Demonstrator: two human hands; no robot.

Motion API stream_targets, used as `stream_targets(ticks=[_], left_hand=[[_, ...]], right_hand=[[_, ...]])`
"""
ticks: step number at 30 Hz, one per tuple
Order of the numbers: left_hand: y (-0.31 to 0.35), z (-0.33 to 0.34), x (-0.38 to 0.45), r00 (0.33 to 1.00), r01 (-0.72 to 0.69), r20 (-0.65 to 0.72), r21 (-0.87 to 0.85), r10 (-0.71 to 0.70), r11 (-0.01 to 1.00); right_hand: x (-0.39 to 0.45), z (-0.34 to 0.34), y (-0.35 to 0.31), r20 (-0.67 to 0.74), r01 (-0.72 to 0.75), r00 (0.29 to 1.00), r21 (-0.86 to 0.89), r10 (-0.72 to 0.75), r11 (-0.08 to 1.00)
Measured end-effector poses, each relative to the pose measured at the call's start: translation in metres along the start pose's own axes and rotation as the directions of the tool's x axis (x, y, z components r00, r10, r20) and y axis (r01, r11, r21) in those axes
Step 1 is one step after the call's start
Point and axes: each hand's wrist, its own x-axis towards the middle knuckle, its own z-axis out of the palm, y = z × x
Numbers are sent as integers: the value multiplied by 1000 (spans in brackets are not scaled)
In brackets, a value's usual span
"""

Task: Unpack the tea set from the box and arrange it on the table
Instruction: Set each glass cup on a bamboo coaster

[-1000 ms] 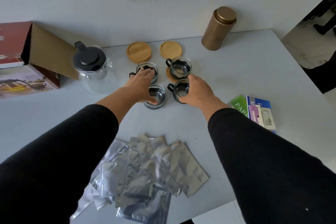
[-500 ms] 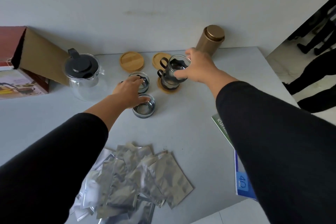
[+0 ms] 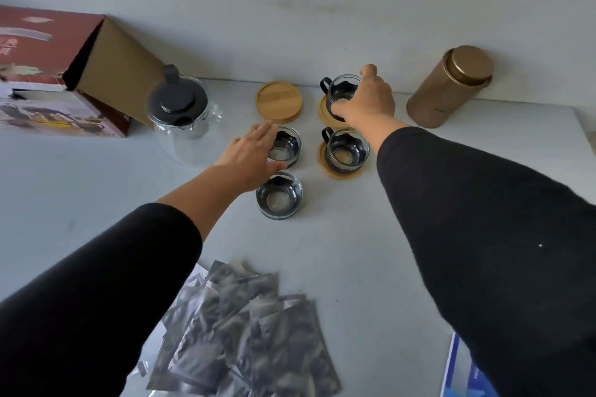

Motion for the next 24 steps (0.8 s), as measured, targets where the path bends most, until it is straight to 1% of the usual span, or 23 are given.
stream_targets(ticks=[7, 17, 20, 22, 24], left_hand=[[-7, 3, 3, 1000, 8, -3, -31, -8, 999], [-8, 3, 5, 1000, 7, -5, -22, -7, 1000], [-8, 3, 5, 1000, 15, -3, -38, -16, 999], [-8, 3, 2, 998, 52, -14, -90, -53, 995], [-7, 4, -3, 995, 93, -23, -149, -97, 984]], right_hand=[[20, 16, 11, 43, 11, 999, -36, -10, 999], [28, 20, 17, 58, 39, 998, 20, -40, 999], [24, 18, 17, 61, 64, 996, -29, -62, 997], [17, 14, 12, 22, 128, 992, -99, -126, 987], [7, 11, 2, -18, 250, 967, -124, -254, 960]])
